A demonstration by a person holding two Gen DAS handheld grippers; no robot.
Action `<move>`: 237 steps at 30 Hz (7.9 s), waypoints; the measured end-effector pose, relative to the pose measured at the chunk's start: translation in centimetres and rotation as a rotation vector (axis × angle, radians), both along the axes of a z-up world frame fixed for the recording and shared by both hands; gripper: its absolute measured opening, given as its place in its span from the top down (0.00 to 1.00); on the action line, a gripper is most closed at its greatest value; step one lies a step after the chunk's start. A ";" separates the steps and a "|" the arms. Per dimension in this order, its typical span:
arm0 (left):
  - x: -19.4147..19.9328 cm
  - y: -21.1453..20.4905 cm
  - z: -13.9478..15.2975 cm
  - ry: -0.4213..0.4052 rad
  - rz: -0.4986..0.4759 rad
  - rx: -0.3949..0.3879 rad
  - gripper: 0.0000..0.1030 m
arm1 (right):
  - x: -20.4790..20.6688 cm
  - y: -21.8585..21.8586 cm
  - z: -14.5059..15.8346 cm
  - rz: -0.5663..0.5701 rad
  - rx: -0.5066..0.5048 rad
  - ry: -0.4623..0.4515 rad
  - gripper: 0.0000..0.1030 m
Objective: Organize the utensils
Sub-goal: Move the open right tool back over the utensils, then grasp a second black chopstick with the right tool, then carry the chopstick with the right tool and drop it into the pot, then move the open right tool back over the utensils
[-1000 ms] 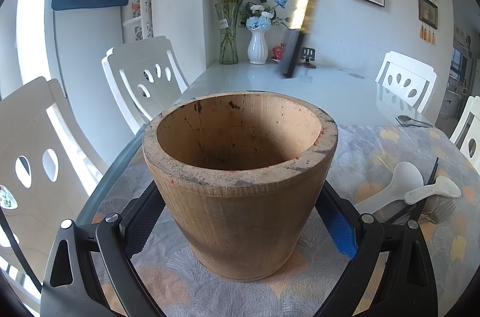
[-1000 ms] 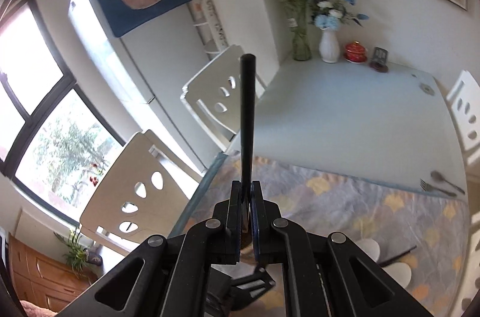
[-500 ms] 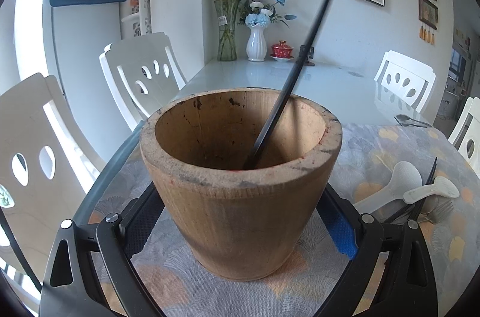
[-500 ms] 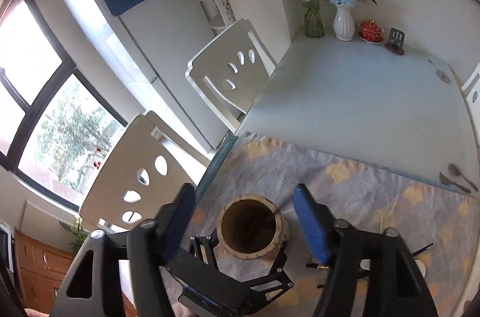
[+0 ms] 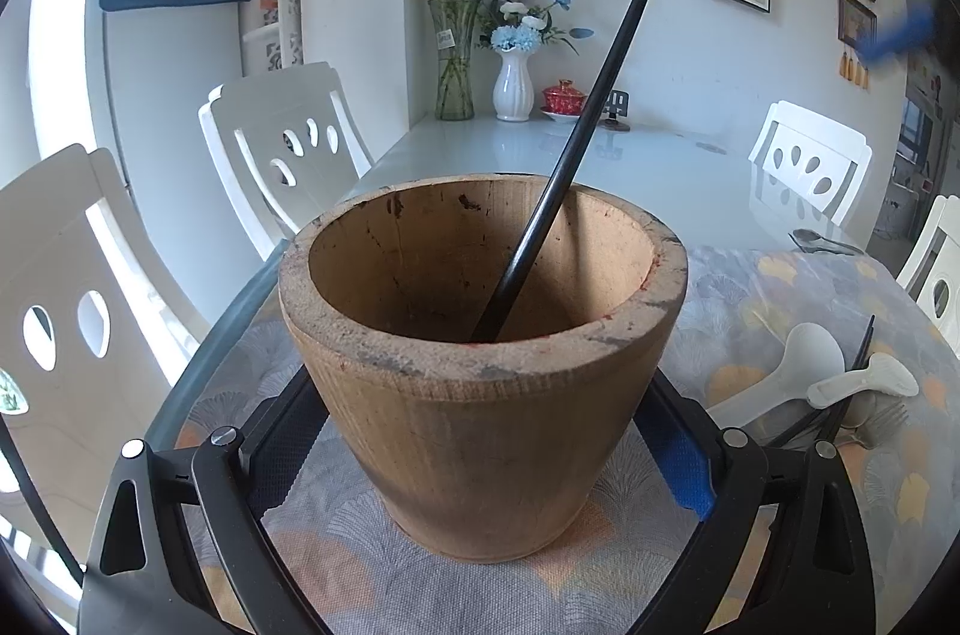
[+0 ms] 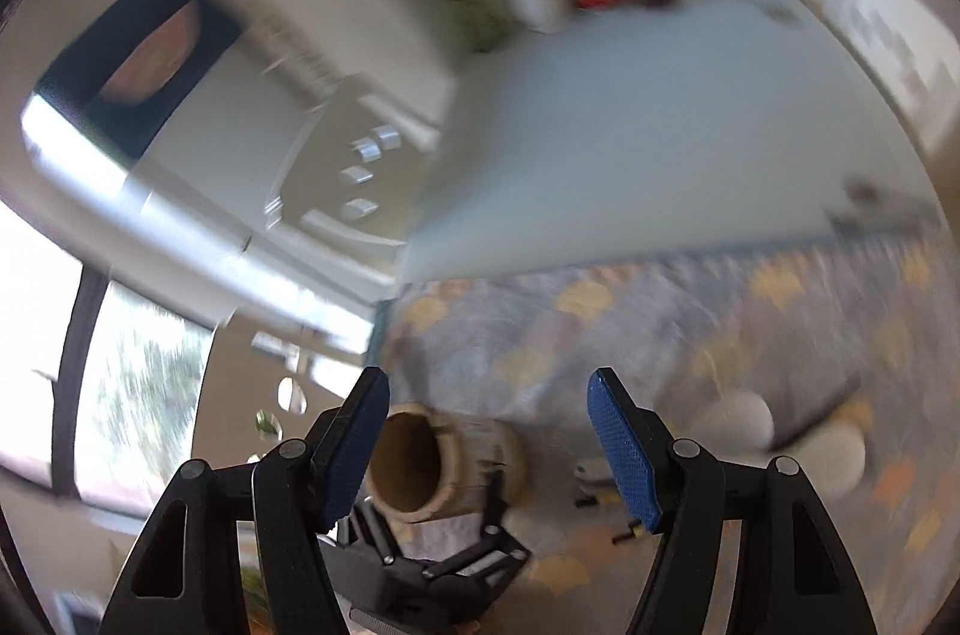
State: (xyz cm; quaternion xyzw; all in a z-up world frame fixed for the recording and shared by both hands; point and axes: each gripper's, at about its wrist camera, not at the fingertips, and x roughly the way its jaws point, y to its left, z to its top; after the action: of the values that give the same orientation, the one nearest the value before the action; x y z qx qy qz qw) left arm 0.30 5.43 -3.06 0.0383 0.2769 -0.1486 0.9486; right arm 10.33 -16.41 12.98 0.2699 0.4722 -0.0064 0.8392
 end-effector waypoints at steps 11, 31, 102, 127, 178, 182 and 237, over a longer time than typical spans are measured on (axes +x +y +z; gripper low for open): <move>0.2 0.0 -0.2 0.010 0.000 0.002 0.06 | -4.1 -8.8 -10.7 -0.302 0.146 0.337 0.35; 0.3 0.1 -0.3 0.022 0.002 0.007 0.06 | -1.5 -4.8 -20.2 -0.124 -0.090 0.542 0.44; 0.4 0.1 -0.4 0.046 -0.003 0.013 0.06 | -9.2 -0.4 -18.5 0.169 0.064 0.422 0.95; -0.2 0.3 0.0 0.021 -0.008 0.008 0.06 | -6.1 4.0 -9.2 0.310 -0.016 0.195 0.95; 0.4 0.5 -0.2 0.041 -0.012 0.000 0.06 | 1.8 9.0 0.7 0.350 -0.081 -0.057 0.34; 0.3 0.4 -0.2 0.040 -0.011 0.002 0.06 | 1.6 7.5 0.6 0.311 -0.067 -0.049 0.34; 1.1 0.5 -0.7 0.078 -0.017 -0.001 0.06 | -2.7 -2.3 -19.5 0.092 -0.087 0.462 0.95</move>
State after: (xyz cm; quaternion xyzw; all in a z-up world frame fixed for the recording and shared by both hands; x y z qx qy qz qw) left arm 1.40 5.94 -3.72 0.0345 0.3135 -0.1579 0.9357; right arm 7.65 -18.68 -6.49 0.2031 0.6627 -0.0501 0.7191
